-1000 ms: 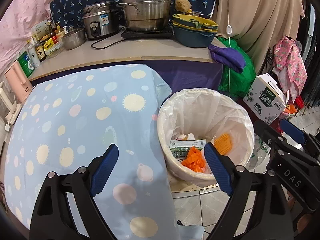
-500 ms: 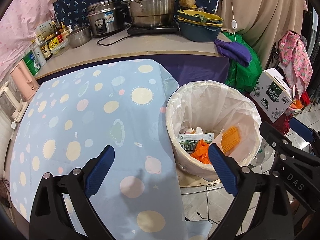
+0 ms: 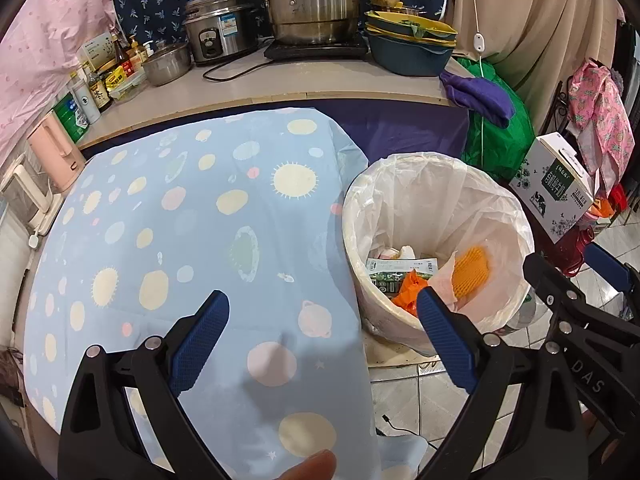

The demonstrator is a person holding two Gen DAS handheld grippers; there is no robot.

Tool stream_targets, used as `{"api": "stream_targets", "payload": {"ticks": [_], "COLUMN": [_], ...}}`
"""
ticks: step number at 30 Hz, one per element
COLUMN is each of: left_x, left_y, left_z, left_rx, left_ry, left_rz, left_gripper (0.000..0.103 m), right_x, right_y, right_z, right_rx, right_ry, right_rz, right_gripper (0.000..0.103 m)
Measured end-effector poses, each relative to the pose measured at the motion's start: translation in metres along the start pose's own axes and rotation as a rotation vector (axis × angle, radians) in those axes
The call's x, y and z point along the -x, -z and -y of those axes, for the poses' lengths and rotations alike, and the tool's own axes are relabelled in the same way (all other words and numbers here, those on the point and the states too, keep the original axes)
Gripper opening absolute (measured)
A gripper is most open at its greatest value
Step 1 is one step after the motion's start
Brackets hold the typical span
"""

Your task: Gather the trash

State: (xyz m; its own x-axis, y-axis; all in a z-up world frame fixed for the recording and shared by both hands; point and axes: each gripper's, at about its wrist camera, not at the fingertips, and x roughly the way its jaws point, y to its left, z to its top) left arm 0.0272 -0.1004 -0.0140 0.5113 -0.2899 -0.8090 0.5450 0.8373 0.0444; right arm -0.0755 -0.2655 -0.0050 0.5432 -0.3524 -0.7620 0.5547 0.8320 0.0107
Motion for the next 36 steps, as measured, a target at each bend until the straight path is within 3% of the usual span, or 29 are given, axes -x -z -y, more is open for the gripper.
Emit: {"api": "stream_targets", "payload": {"ticks": [36], "left_x": [-0.0025], "left_y": [0.0102], "left_z": [-0.0041], "left_rx": [0.015], "left_ry": [-0.004], "left_rz": [-0.039], "left_gripper": [0.09], "right_x": [-0.0038], "right_y": [0.0098], "right_z": [-0.0022], "right_rx": [0.006], "right_ry": [-0.007], "right_rz": [-0.033], "right_gripper": [0.08]}}
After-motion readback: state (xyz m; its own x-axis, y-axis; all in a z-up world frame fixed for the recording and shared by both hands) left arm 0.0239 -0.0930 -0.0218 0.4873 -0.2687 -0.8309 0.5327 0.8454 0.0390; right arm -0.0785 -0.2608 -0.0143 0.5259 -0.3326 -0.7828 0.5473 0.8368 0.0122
